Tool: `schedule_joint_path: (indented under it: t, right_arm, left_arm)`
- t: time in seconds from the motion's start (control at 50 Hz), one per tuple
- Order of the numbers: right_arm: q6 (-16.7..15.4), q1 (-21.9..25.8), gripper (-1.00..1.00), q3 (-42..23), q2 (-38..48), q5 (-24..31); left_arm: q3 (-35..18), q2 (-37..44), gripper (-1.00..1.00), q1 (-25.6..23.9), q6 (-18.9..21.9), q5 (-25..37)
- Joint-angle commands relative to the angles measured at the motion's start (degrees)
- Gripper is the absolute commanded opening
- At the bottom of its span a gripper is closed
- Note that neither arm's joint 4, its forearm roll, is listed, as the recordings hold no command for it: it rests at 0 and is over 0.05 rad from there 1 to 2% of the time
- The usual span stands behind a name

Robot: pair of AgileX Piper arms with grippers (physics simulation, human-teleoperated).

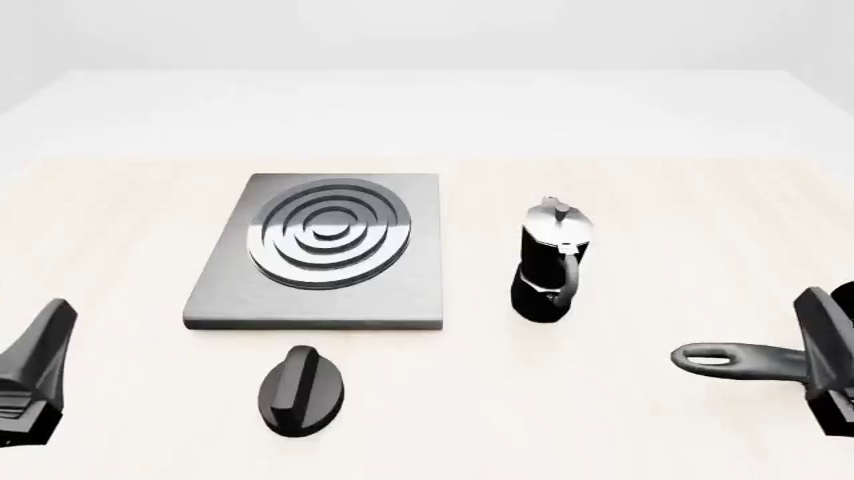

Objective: Put the frying pan on the stove.

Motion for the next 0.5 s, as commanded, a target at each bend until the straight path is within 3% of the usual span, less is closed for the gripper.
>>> schedule_joint_path:
  t: [0.02, 0.18, 0.3, 0.5]
  right_arm:
    - [-0.33, 0.78, 1.00, -4.38, -0.09, 3.81]
    - [0.40, 0.84, 1.00, -12.58, -0.08, 11.33]
    - [-2.15, 1.33, 1.00, -17.43, -0.09, 17.11]
    - [-3.30, 2.90, 1.00, -25.66, -0.10, 26.79]
  left_arm:
    - [-0.03, -0.35, 1.00, -0.48, -1.40, -0.24]
    - [0.00, -0.20, 1.00, -0.47, -1.16, 0.07]
    - [-0.02, -0.10, 1.00, -0.74, -1.39, 0.13]
    - [-0.03, -0.17, 1.00, -0.93, -1.38, 0.45]
